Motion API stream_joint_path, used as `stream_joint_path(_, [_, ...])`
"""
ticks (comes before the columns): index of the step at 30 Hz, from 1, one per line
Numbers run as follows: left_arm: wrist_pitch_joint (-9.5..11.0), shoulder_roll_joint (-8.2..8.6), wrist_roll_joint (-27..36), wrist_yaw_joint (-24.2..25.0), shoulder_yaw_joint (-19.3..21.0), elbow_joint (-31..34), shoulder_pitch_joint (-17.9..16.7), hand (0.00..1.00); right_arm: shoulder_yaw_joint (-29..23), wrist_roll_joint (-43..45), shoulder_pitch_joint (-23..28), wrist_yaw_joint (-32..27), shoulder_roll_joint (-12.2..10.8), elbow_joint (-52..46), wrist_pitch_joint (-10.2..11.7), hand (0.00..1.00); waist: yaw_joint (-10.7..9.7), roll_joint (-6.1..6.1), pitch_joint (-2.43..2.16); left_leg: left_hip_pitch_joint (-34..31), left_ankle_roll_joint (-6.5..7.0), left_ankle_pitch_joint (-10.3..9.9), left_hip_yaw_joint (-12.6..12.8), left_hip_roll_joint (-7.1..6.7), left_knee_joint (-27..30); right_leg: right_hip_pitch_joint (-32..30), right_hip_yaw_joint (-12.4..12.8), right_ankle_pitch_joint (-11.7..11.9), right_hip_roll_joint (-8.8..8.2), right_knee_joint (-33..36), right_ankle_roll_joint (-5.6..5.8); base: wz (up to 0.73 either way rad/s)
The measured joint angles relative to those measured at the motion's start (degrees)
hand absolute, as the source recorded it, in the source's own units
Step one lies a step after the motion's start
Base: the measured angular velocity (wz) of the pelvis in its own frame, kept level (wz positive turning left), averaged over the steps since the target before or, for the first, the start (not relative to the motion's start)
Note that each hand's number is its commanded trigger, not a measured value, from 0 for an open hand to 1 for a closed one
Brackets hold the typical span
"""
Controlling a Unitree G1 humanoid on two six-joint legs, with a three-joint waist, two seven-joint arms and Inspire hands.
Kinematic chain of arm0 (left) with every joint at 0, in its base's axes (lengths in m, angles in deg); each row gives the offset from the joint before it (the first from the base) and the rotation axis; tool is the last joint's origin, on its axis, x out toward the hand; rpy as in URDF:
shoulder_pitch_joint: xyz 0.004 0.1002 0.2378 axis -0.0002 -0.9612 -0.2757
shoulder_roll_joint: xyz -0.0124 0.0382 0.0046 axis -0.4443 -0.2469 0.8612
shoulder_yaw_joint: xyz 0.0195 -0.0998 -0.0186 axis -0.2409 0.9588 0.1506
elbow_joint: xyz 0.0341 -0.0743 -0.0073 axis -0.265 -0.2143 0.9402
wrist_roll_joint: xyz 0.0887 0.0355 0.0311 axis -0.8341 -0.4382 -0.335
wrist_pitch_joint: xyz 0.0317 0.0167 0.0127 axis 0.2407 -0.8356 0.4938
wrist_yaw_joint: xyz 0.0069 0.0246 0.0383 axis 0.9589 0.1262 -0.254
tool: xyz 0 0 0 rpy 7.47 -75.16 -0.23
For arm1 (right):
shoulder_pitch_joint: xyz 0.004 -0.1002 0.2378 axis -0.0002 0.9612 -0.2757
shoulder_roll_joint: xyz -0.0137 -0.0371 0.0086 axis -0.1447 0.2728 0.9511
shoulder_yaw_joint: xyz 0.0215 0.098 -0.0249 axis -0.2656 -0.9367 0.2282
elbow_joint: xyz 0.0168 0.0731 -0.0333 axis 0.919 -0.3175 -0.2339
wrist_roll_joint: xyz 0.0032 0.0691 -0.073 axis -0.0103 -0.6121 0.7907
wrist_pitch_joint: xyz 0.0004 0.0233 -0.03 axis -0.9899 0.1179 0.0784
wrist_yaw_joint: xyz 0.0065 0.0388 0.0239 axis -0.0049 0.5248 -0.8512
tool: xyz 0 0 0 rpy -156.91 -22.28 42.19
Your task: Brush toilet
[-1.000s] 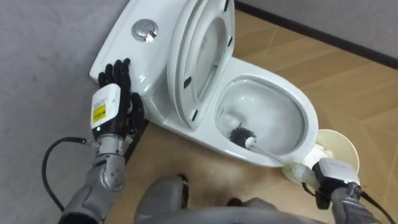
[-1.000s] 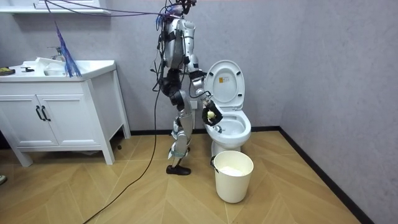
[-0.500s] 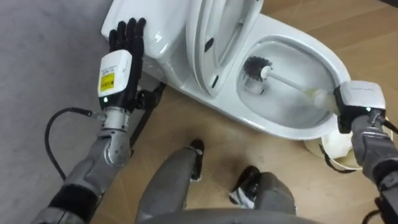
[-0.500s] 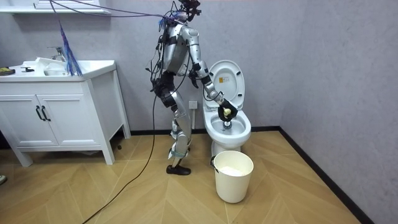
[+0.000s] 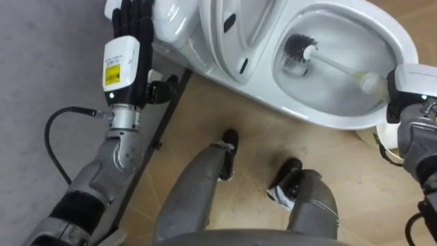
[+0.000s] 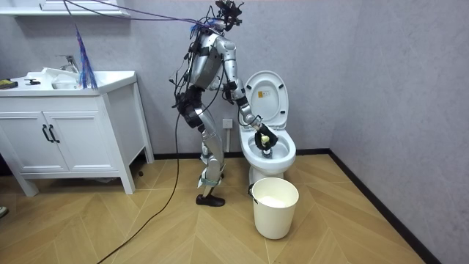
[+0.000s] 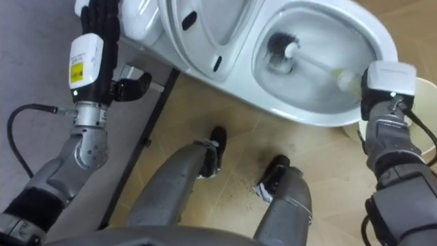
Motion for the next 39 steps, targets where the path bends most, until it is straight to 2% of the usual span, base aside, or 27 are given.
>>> stream_joint_path(3, [-0.75,0.04,0.52,-0.21,0.18,0.93,-0.2,0.0,0.07,2.35,-0.03,0.03,0.64,-1.29,-0.26,1.0,0.01,-0.25,0.15,-0.23,-0.02,0.09,0.58,0.08,-0.11,-0.77,0.83,-0.01,0.01,0.29,-0.02,-0.04])
stream_joint_path(6, [-0.85,0.06,1.19,-0.38,-0.28,1.01,-0.3,0.0,2.52,3.06,0.08,0.11,0.66,-2.34,-1.48,1.0,0.06,0.3,0.01,-0.21,-0.03,0.08,0.58,0.15,-0.04,-0.78,0.94,0.0,0.25,0.2,-0.04,-0.02])
stream_joint_path(7, [-0.85,0.1,1.73,-0.63,-0.45,1.1,-0.21,0.0,3.54,3.91,0.24,0.14,0.49,-2.66,-1.95,1.0,0.05,0.61,0.05,-0.22,-0.04,0.08,0.59,0.38,-0.05,-0.66,0.92,0.1,0.8,-0.11,-0.14,-0.04])
stream_joint_path(10, [-0.84,0.17,1.73,-1.78,-0.4,0.66,-0.26,0.0,4.55,8.44,0.73,0.98,-0.85,-3.33,-2.97,1.0,0.61,1.36,0.29,-0.01,-0.2,0.13,0.62,1.24,-0.37,0.01,0.74,0.94,2.08,-1.85,-0.39,-0.11])
stream_joint_path(13, [-1.2,0.47,2.41,-2.39,-1.04,0.07,-0.39,0.0,4.65,9.51,2.47,1.51,-2.53,-4.86,-5.0,1.0,0.82,2.21,0.19,0.89,-0.42,0.3,0.51,1.3,-1.2,1.21,0.22,1.28,2.57,-3.21,-0.54,-0.03])
stream_joint_path(17, [-1.17,0.35,4.47,-3.54,-1.7,-0.79,-0.41,0.0,4.57,9.33,2.65,1.51,-3.06,-4.87,-5.6,1.0,0.96,2.52,0.06,1.77,-0.69,0.46,0.52,1.4,-2.17,1.86,0.5,1.34,3.07,-4.02,-0.56,0.0])
stream_joint_path(20, [-1.18,0.29,5.29,-3.56,-2.42,-0.5,-0.24,0.0,4.7,6.18,2.47,1.35,-1.86,-4.65,-5.47,1.0,1.29,2.42,0.12,1.79,-0.81,0.54,0.82,1.51,-2.27,1.52,0.92,1.32,3.09,-4.07,-0.6,0.0])
stream_joint_path(22, [-1.18,0.13,6.12,-3.63,-2.3,0.18,-0.44,0.0,4.45,3.74,1.92,1.3,-1.21,-4.01,-4.42,1.0,1.26,2.3,0.2,1.31,-0.79,0.56,1.29,1.46,-2.16,0.75,1.22,1.3,2.87,-3.57,-0.63,-0.03])
stream_joint_path(24, [-1.3,0.13,6.1,-3.64,-2.19,0.59,-0.5,0.0,3.36,2.19,0.9,0.84,-1.08,-2.38,-3.67,1.0,1.05,1.76,0.53,0.81,-0.67,0.63,1.59,1.23,-1.8,-0.1,1.63,1.08,2.51,-2.69,-0.62,0.0])
stream_joint_path(28, [-4.09,0.13,6.05,-3.41,-2.26,2.68,-0.43,0.0,2.19,2.72,-1.08,0.84,0.86,-2.59,-2.31,1.0,0.2,1.46,0.62,-0.4,-0.43,0.78,2.02,0.99,-0.49,-1.85,2.01,0.48,0.95,-0.35,-0.64,0.04])
stream_joint_path(31, [-4.97,0.02,6.06,-3.1,-1.88,2.85,-0.34,0.0,2.57,6.09,-0.9,0.86,0.68,-5.18,-2.41,1.0,-0.4,1.21,0.5,-0.23,-0.43,0.78,2.32,1.14,0.14,-1.8,2.59,0.37,1.13,0.08,-0.6,-0.04])
stream_joint_path(33, [-5.34,0.02,6.03,-3.04,-1.57,2.6,-0.3,0.0,2.9,8.54,-0.46,1.1,-0.51,-7.04,-3.6,1.0,-0.68,1.07,0.31,0.05,-0.43,0.77,2.51,1.39,0.12,-1.55,2.65,0.62,1.5,-0.21,-0.74,-0.13])
stream_joint_path(35, [-5.33,0.12,6.0,-3.04,-1.15,2.37,-0.25,0.0,3.85,10.32,1.66,2.27,-2.77,-10.32,-5.45,1.0,-0.5,1.15,0.19,0.54,-0.47,0.79,2.42,2.25,-0.19,-0.16,1.57,1.67,2.7,-2.29,-1.26,-0.15])
stream_joint_path(36, [-5.32,0.12,5.99,-3.04,-1.21,2.16,-0.25,0.0,3.99,10.32,2.44,2.85,-2.91,-11.24,-5.94,1.0,-0.63,1.25,0.13,0.85,-0.49,0.8,2.22,2.25,-0.38,0.29,1.32,1.75,3.04,-2.6,-1.26,0.0])
stream_joint_path(38, [-5.28,0.04,6.06,-2.95,-1.39,1.53,-0.55,0.0,4.11,10.3,5.53,5.14,-5.23,-15.11,-8.35,1.0,-0.74,1.89,-0.14,1.67,-0.56,0.72,1.92,2.87,-0.62,2.01,0.84,2.41,4.1,-4.33,-1.09,-0.02])
stream_joint_path(39, [-5.33,0.07,6.09,-2.95,-1.47,1.5,-0.59,0.0,4.12,10.29,6.2,5.43,-5.53,-16.01,-8.82,1.0,-0.73,2.11,-0.2,1.82,-0.56,0.71,1.91,3.07,-0.94,2.36,0.72,2.7,4.24,-4.84,-1.2,-0.12])
